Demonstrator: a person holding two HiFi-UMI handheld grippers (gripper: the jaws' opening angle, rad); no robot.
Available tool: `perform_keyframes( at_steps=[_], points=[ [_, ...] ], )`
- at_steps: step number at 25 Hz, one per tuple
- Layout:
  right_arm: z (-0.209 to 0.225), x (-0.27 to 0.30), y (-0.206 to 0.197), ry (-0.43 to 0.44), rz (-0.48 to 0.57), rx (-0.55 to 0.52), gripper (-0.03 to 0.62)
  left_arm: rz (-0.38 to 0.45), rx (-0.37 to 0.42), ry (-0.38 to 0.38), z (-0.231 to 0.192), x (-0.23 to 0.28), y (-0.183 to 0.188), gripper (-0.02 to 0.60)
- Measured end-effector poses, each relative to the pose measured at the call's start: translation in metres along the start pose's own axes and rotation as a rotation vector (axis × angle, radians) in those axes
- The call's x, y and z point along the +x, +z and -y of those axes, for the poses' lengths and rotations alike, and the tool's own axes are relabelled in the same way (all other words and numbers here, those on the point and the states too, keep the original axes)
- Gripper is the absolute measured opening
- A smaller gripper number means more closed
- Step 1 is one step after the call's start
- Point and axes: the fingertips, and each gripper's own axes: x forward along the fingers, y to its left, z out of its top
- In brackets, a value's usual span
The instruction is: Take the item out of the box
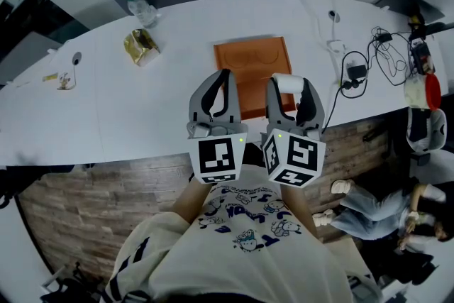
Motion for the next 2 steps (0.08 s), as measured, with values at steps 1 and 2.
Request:
perform_keyframes(
  at_steps=[1,2],
  points=[
    [-0.0003,-0.0003,0.0004,0.000,0.001,0.000,0.286,0.001,0.000,-0.001,0.0004,-0.0003,0.0004,0.018],
    [-0.0006,-0.0007,0.0007,0.001,0.002,-0.001,0.285,0.003,0.000,-0.003,0.0009,-0.0006,0.0007,0.018]
  ],
)
